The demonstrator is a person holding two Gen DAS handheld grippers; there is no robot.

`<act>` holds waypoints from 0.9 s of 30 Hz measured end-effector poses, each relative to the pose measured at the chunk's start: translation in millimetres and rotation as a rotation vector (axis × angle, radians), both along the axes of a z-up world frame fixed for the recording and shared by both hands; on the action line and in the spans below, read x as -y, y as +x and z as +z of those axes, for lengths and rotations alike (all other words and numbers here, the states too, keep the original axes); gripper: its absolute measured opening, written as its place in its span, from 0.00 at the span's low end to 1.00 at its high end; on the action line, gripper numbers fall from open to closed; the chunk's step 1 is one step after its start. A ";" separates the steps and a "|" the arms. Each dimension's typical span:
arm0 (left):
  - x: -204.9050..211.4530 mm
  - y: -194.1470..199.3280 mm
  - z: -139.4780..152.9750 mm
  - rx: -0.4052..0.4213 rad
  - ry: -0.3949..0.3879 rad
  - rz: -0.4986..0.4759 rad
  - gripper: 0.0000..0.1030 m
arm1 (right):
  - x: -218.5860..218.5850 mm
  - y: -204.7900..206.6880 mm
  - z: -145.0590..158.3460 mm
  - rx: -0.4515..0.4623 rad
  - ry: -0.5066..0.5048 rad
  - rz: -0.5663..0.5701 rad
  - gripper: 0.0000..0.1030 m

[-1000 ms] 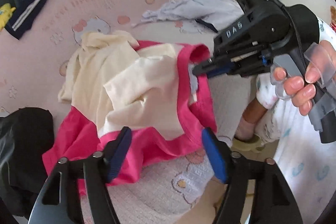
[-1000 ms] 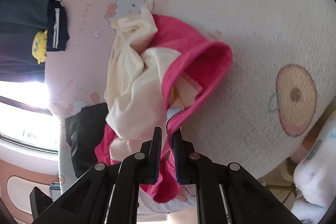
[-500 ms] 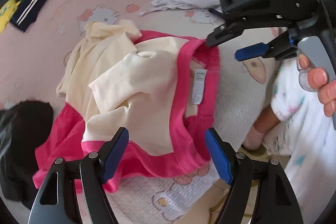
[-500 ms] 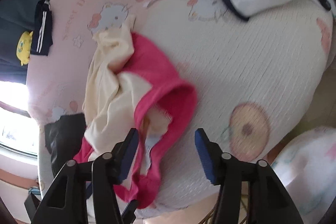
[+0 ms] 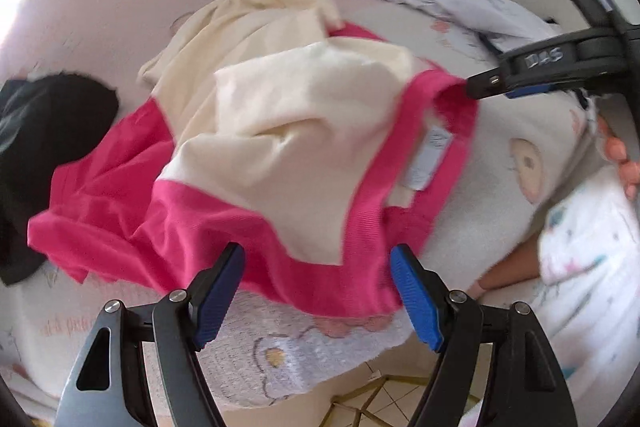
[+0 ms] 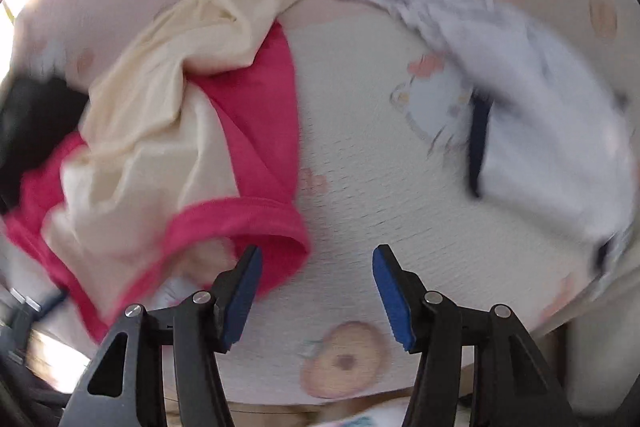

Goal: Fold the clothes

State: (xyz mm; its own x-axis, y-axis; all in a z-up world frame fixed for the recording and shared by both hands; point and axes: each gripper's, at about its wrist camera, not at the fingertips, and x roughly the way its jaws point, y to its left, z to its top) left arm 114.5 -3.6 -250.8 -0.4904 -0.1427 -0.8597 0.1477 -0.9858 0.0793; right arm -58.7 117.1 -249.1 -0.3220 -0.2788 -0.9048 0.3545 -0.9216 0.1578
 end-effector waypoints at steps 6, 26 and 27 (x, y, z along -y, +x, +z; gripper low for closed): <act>8.2 -6.2 -16.7 0.053 0.016 0.032 0.72 | 17.4 0.7 -11.0 -0.033 0.091 0.090 0.55; 8.4 -14.5 -33.2 0.059 -0.058 0.063 0.98 | 23.9 -8.0 -37.6 -0.095 0.121 0.110 0.55; 1.4 -12.7 -31.2 0.044 -0.115 0.027 0.94 | 24.6 -6.4 -37.2 -0.107 0.131 0.097 0.41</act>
State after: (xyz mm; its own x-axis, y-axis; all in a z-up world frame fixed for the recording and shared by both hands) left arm 101.8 -4.9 -282.0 -0.4477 -0.2539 -0.8574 0.1682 -0.9656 0.1981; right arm -65.1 92.5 -286.4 -0.3952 -0.1955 -0.8976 0.4512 -0.8924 -0.0043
